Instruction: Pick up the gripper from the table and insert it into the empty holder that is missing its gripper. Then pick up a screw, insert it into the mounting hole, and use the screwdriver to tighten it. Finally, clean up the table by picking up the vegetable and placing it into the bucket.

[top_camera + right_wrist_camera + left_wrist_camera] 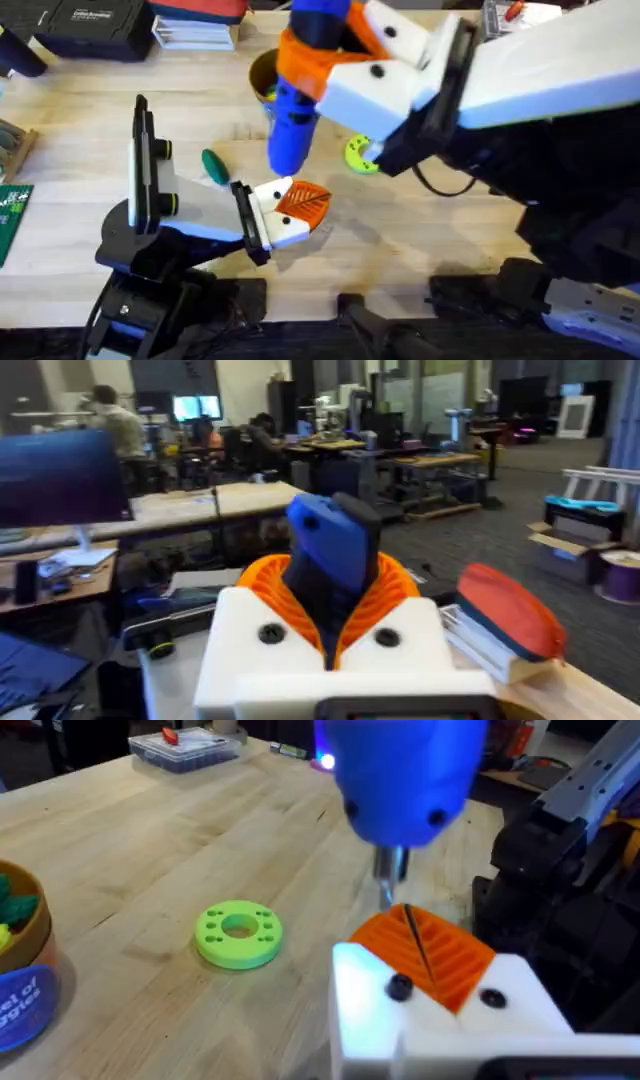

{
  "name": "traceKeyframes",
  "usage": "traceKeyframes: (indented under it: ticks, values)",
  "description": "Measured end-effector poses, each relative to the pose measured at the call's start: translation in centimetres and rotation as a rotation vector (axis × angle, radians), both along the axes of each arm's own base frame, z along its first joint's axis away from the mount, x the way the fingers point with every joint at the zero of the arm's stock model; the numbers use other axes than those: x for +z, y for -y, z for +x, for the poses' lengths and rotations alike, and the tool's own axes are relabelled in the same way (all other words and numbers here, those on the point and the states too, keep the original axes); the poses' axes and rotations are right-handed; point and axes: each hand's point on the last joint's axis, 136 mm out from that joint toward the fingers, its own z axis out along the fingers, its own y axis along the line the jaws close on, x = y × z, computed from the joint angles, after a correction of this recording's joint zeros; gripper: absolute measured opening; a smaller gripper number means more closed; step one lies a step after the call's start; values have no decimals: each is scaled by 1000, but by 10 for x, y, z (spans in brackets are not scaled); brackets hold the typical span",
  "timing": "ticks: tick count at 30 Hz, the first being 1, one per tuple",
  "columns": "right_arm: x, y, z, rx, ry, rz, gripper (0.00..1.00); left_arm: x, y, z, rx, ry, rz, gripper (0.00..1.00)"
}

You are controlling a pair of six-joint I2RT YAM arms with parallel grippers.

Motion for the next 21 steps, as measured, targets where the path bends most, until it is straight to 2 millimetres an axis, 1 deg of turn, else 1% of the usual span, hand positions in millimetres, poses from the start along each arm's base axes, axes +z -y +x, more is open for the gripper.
traceKeyframes:
  ticks: [4, 8, 13, 18, 21]
  values:
    - [-5, -17, -15, 88, 37, -25, 30, 0, 0, 0, 0, 0, 0, 4]
    - [-7, -23, -26, 139, 73, -47, 30, 0, 0, 0, 0, 0, 0, 4]
    - [-7, -24, -29, 149, 105, -55, 30, 0, 0, 0, 0, 0, 0, 4]
    - [-15, -29, -26, 154, 98, -78, 30, 0, 0, 0, 0, -1, 0, 4]
    - [-16, -30, -25, 154, 100, -81, 30, 0, 0, 0, 0, 0, 0, 4]
